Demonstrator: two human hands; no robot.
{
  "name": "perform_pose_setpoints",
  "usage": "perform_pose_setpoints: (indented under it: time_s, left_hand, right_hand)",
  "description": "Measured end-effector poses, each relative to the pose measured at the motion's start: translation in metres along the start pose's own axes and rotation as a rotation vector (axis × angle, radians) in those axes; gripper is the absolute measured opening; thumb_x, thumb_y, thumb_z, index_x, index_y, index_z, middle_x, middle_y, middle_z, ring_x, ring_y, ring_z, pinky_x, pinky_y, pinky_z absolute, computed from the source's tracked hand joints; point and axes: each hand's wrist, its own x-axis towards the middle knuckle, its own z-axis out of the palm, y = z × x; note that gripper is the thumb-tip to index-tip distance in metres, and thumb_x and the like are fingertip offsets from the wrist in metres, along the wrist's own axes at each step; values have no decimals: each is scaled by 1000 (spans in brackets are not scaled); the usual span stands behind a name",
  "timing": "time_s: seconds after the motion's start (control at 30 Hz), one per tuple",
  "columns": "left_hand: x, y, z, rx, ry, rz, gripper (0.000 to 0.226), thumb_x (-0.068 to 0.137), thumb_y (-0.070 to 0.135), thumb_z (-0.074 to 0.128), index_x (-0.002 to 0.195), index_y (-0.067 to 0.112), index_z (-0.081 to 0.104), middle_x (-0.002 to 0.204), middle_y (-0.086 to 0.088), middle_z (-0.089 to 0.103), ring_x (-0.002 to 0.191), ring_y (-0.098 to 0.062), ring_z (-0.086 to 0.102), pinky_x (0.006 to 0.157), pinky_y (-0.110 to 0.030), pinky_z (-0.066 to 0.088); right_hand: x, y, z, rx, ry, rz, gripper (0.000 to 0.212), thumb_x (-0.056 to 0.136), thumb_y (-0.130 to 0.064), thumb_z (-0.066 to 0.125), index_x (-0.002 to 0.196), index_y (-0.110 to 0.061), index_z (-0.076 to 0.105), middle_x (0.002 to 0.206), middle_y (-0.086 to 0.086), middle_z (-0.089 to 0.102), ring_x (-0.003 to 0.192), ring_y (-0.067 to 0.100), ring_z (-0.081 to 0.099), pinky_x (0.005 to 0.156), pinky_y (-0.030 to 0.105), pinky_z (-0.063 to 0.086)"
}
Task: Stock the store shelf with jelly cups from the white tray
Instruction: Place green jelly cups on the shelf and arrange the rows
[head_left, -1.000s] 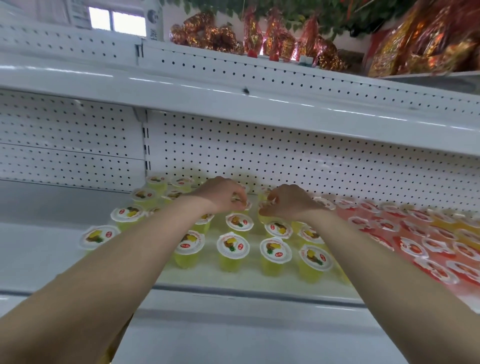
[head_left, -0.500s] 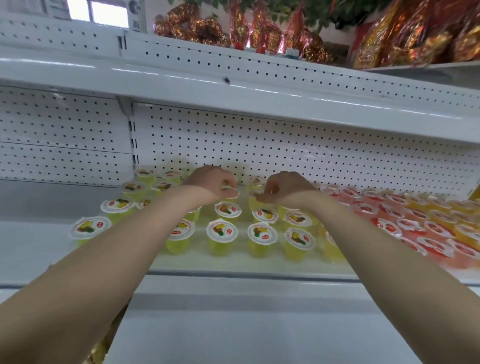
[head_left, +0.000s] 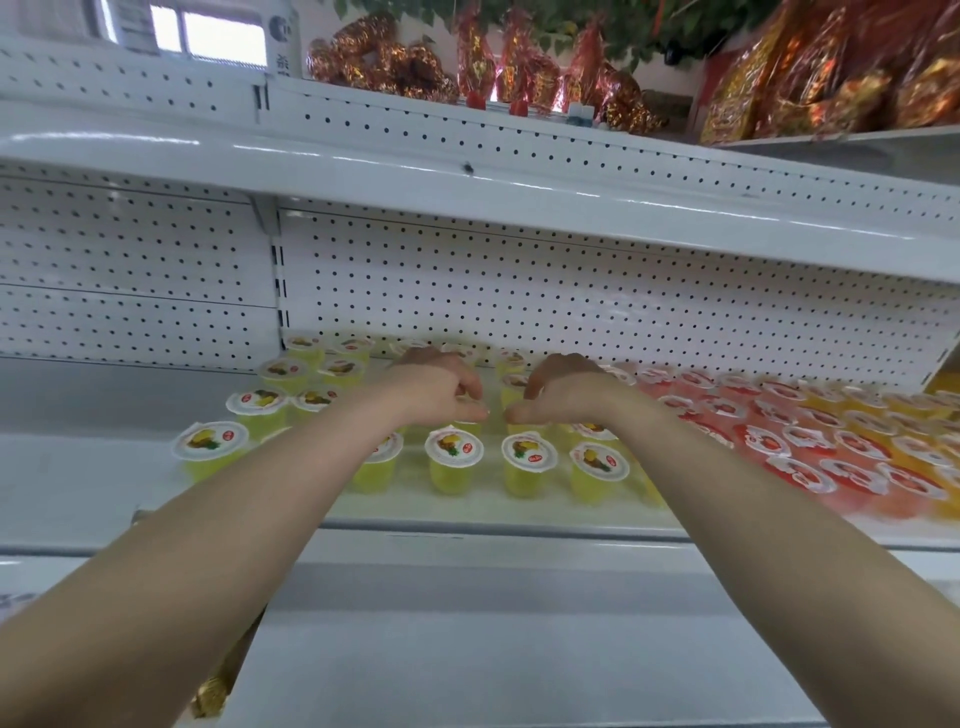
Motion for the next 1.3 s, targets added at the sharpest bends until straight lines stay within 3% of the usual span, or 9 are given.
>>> perform_pose_setpoints:
  time_s: [0.13, 0.27, 0.37, 0.47, 0.57, 0.67, 1.03, 1.2, 1.3]
  left_hand:
    - [-4, 2, 3, -12, 31, 0, 41, 84, 61, 59, 117, 38, 63, 123, 9, 62, 111, -16, 53, 81, -26, 35]
    - [-17, 1, 3, -59, 112, 13, 43, 86, 55, 60, 124, 35, 62, 133, 6, 57, 120, -18, 50, 94, -31, 39]
    - [-29, 0, -1, -105, 205, 55, 34, 87, 51, 61, 115, 33, 68, 121, 9, 64, 109, -15, 58, 92, -30, 46]
    - [-46, -4, -5, -125, 177, 127, 32, 86, 57, 59, 108, 36, 70, 109, 14, 67, 102, -11, 61, 89, -32, 48]
    - [-61, -10, -3, -46, 62, 181, 51, 80, 72, 54, 119, 41, 64, 119, 17, 65, 112, -11, 57, 95, -33, 45]
    - [-66, -13, 5, 0, 2, 168, 75, 68, 83, 53, 131, 43, 53, 130, 13, 60, 118, -17, 53, 96, -39, 46]
    - [-69, -8, 14, 56, 66, 141, 62, 73, 69, 63, 128, 40, 55, 127, 6, 59, 118, -22, 48, 94, -40, 45]
    - [-69, -4, 9, 67, 103, 149, 84, 63, 89, 30, 126, 41, 58, 131, 5, 56, 124, -22, 46, 101, -41, 41]
    - [-57, 1, 1, 23, 178, 164, 62, 79, 79, 34, 113, 38, 66, 121, 5, 62, 115, -20, 54, 95, -38, 44]
  right_hand:
    - [-3, 4, 6, -7, 41, -3, 62, 75, -62, 64, 111, -11, 71, 111, 8, 69, 98, 24, 64, 84, 36, 55]
    - [-12, 5, 11, 37, 121, -8, 61, 78, -69, 59, 122, -27, 63, 117, -1, 65, 114, 22, 54, 98, 39, 46]
    - [-25, 7, 8, 140, 253, -72, 39, 79, -65, 62, 99, -32, 67, 96, -5, 68, 102, 19, 56, 87, 35, 49]
    - [-45, 3, 5, 190, 218, -168, 37, 74, -66, 67, 82, -29, 68, 85, -10, 68, 88, 14, 62, 78, 32, 50]
    - [-62, -3, 9, 158, 77, -175, 42, 69, -66, 72, 92, -32, 68, 92, -11, 66, 91, 12, 58, 79, 31, 47]
    - [-66, -6, 19, 44, 84, -175, 48, 69, -56, 76, 108, -33, 62, 101, -7, 65, 101, 19, 55, 89, 37, 46]
    - [-69, -4, 30, -12, 142, -94, 56, 69, -66, 69, 114, -35, 58, 99, -3, 59, 109, 26, 50, 92, 43, 44]
    - [-67, 4, 26, 63, 151, -117, 51, 75, -75, 60, 105, -35, 66, 95, -7, 66, 102, 19, 55, 91, 39, 46]
    - [-58, 22, 16, 123, 290, -104, 41, 85, -68, 53, 93, -32, 70, 89, -5, 70, 91, 20, 62, 85, 37, 50]
